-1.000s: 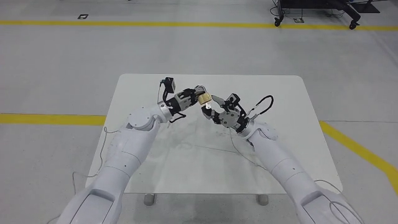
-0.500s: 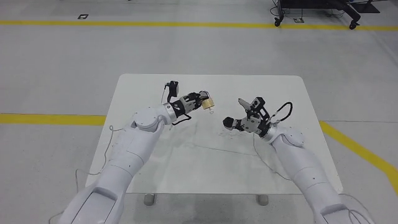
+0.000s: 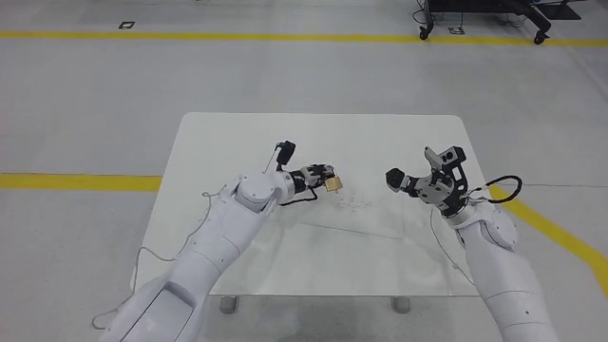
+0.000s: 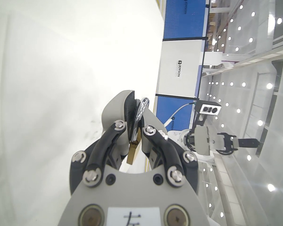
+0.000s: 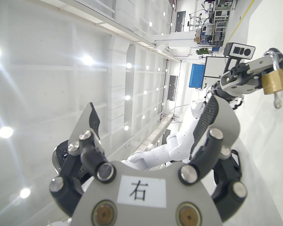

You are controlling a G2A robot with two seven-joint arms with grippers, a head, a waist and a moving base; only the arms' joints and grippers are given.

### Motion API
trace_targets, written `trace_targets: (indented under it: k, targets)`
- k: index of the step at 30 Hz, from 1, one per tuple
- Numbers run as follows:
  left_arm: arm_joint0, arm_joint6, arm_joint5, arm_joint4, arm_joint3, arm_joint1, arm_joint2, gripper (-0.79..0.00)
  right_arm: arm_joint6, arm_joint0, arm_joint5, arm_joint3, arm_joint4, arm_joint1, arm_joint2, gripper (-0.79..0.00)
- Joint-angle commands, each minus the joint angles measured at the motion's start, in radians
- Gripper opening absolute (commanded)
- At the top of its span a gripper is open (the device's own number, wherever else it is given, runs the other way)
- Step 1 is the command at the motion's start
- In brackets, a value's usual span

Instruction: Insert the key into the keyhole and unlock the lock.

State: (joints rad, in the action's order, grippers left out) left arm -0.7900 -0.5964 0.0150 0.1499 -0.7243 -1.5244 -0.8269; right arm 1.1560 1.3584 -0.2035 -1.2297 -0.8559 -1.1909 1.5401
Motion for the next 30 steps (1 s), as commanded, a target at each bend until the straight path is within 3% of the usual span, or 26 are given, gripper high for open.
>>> trace_targets:
  k: [1, 6, 10, 11, 12, 13, 25, 27, 30]
  targets:
    - [0.014, 0.028, -0.032, -0.021, 0.020, -0.010, 0.019, -0.785, 0.000, 0.000, 0.000, 0.000, 0.000, 0.000, 0.000, 0.000]
    - [0.045, 0.058, -0.111, -0.075, 0.077, -0.025, 0.046, -0.763, 0.000, 0.000, 0.000, 0.000, 0.000, 0.000, 0.000, 0.000]
    - [0.074, 0.021, -0.157, -0.116, 0.103, -0.029, 0.061, -0.416, 0.000, 0.000, 0.000, 0.000, 0.000, 0.000, 0.000, 0.000]
    - [0.078, 0.010, -0.155, -0.128, 0.107, -0.029, 0.064, -0.219, 0.000, 0.000, 0.000, 0.000, 0.000, 0.000, 0.000, 0.000]
    - [0.080, -0.006, -0.151, -0.132, 0.109, -0.029, 0.065, -0.077, 0.000, 0.000, 0.000, 0.000, 0.000, 0.000, 0.000, 0.000]
    - [0.083, -0.020, -0.142, -0.140, 0.110, -0.028, 0.066, -0.006, 0.000, 0.000, 0.000, 0.000, 0.000, 0.000, 0.000, 0.000]
    - [0.069, -0.042, 0.040, -0.094, 0.044, 0.017, -0.053, 0.000, 0.000, 0.000, 0.000, 0.000, 0.000, 0.000, 0.000, 0.000]
    - [0.054, -0.020, 0.109, -0.102, -0.004, 0.031, -0.084, 0.000, -0.026, 0.004, -0.001, -0.010, 0.005, -0.002, -0.007, 0.000]
    - [0.007, 0.045, 0.292, -0.166, -0.101, 0.063, -0.140, 0.000, -0.077, 0.010, -0.046, -0.029, 0.033, -0.001, 0.004, 0.000]
